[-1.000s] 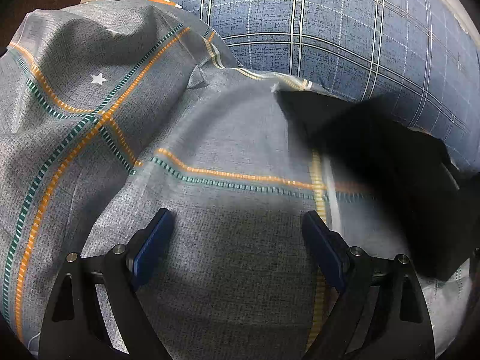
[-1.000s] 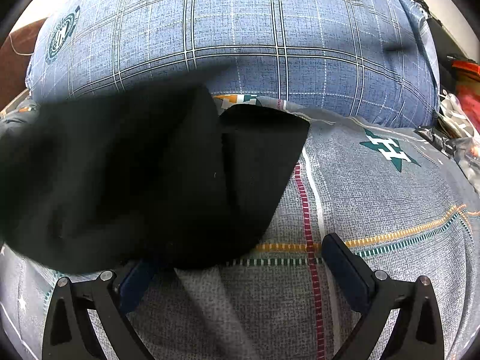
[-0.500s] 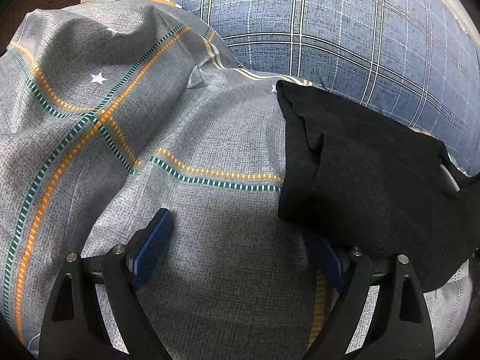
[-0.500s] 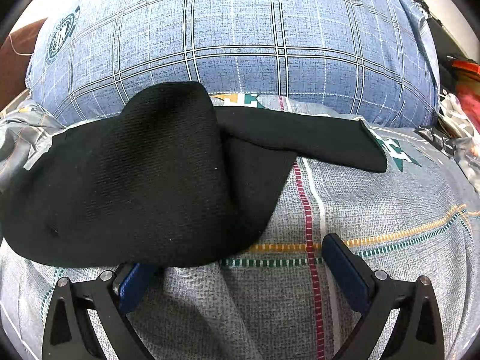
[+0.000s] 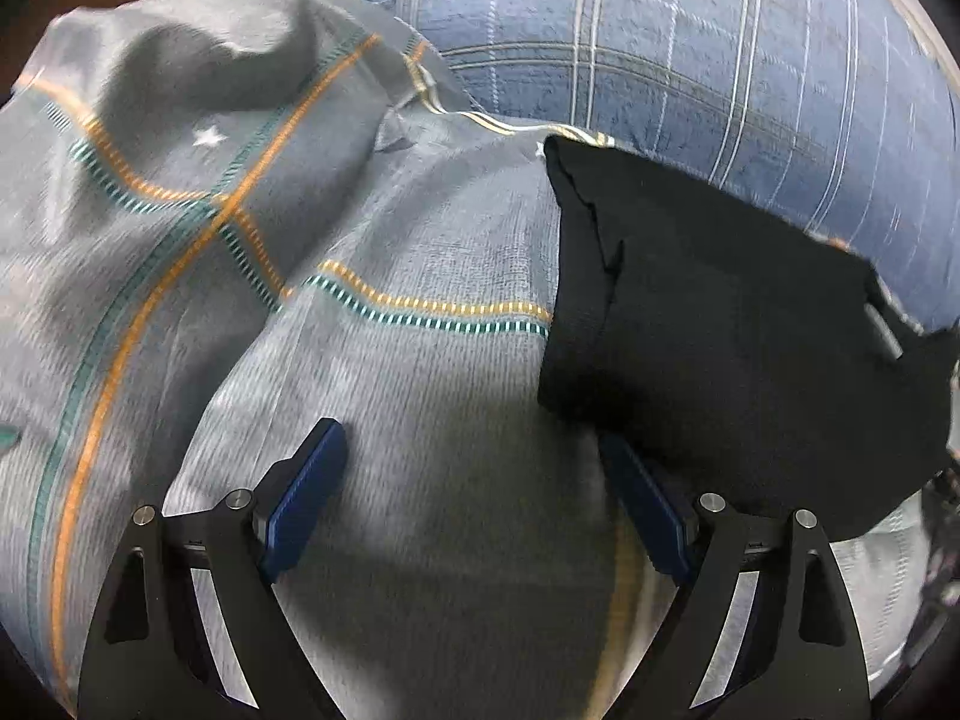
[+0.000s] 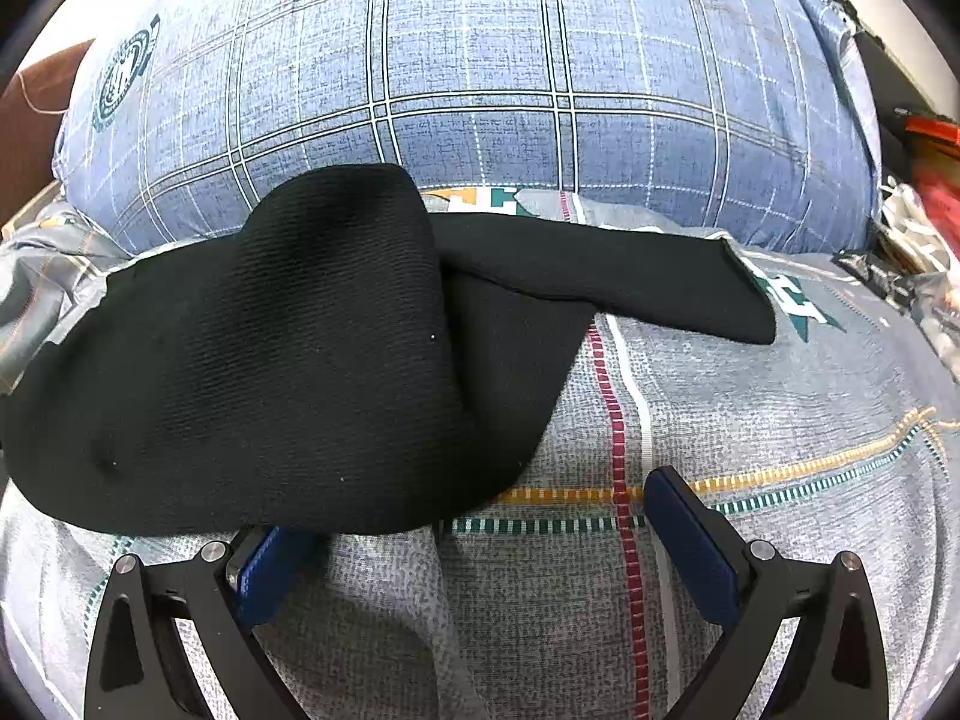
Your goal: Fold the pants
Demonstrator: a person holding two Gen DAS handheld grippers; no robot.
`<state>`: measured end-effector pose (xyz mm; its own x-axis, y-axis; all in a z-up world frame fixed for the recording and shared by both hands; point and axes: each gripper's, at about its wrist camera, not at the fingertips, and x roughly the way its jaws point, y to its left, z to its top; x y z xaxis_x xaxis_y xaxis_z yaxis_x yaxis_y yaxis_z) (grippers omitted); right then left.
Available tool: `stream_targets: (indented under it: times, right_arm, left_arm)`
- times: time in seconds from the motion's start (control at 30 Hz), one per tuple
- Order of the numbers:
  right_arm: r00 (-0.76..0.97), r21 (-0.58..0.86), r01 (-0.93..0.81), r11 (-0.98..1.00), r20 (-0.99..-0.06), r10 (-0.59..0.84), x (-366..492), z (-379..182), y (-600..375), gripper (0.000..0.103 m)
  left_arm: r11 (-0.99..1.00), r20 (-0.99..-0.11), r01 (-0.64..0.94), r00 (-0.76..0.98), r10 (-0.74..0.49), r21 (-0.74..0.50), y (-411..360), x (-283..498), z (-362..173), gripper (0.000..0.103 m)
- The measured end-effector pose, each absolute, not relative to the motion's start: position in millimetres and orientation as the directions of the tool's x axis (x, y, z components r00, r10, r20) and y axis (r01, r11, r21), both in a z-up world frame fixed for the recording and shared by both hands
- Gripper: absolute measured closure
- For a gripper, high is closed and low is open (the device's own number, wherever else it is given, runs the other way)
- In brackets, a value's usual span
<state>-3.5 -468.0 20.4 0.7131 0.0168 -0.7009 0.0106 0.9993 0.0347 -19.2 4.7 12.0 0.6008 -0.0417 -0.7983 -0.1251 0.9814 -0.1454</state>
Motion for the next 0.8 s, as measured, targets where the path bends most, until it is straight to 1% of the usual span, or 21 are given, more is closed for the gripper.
stream_targets:
  times: [0.07,0.17,0.2,0.23,0.27,0.3,0.33,0.37,0.43,0.47,0.53,0.57,0.6,0.63,0.67,0.8]
  right_arm:
    - [0.712,0.045,-0.004,0.999,-0.701,0.035,-4,22,-468,0.000]
    - [0.699,0.046,-0.043,0.998,-0.712,0.063,-8,24,-468,0.000]
    - [0.701,0.044,-0.032,0.999,-0.711,0.054,-11,25,-468,0.004]
    - [0.713,0.038,-0.006,0.999,-0.701,0.031,-17,27,-468,0.015]
    - [0.705,0.039,-0.002,0.999,-0.708,0.029,-21,29,-468,0.024]
    - [0.713,0.048,-0.017,0.999,-0.699,0.046,-26,33,-466,0.025]
    - [0.727,0.067,-0.033,0.997,-0.683,0.069,-32,39,-464,0.025]
    - [0.718,0.055,-0.046,0.997,-0.692,0.071,-34,43,-462,0.025]
    - [0.741,0.040,-0.090,0.995,-0.665,0.093,-45,57,-455,0.024]
    - [0.765,0.033,-0.114,0.993,-0.635,0.109,-53,62,-452,0.024]
    - [0.786,0.109,-0.141,0.984,-0.592,0.178,-64,75,-451,0.022]
    - [0.819,0.099,-0.154,0.983,-0.543,0.183,-68,74,-444,0.020]
    - [0.817,0.122,-0.158,0.980,-0.541,0.199,-69,76,-442,0.020]
    - [0.799,0.085,-0.157,0.984,-0.574,0.177,-61,73,-439,0.020]
    - [0.791,0.109,-0.160,0.981,-0.580,0.194,-61,73,-440,0.020]
    - [0.773,0.161,-0.188,0.969,-0.584,0.247,-59,71,-438,0.020]
  left_arm:
    - [0.975,-0.769,-0.136,0.637,-0.051,-0.177,6,-27,17,0.015]
    - [0.980,-0.721,-0.136,0.693,-0.009,-0.143,4,-43,38,0.015]
    - [0.984,-0.698,-0.131,0.716,0.009,-0.121,2,-47,44,0.015]
    - [0.989,-0.667,-0.123,0.744,0.040,-0.078,-2,-52,48,0.015]
    - [0.987,-0.682,-0.118,0.732,0.012,-0.109,0,-52,53,0.015]
    - [0.988,-0.669,-0.106,0.743,0.004,-0.112,-2,-55,58,0.015]
    - [0.989,-0.662,-0.098,0.749,0.000,-0.112,-3,-57,60,0.015]
    - [0.990,-0.660,-0.095,0.751,0.005,-0.100,-3,-57,61,0.015]
    - [0.993,-0.668,-0.080,0.744,0.004,-0.084,-10,-57,64,0.015]
    - [0.995,-0.668,-0.072,0.744,0.004,-0.074,-14,-57,65,0.015]
    - [0.996,-0.658,-0.058,0.753,0.003,-0.062,-21,-59,67,0.015]
    - [0.997,-0.658,-0.052,0.753,0.006,-0.050,-25,-58,67,0.015]
    - [0.998,-0.643,-0.045,0.766,0.011,-0.036,-29,-59,68,0.015]
    - [0.999,-0.636,-0.038,0.772,0.013,-0.027,-33,-59,69,0.015]
    - [0.998,-0.635,-0.034,0.772,-0.003,-0.046,-33,-59,70,0.015]
    - [0.999,-0.637,-0.016,0.771,-0.008,-0.031,-39,-59,67,0.015]
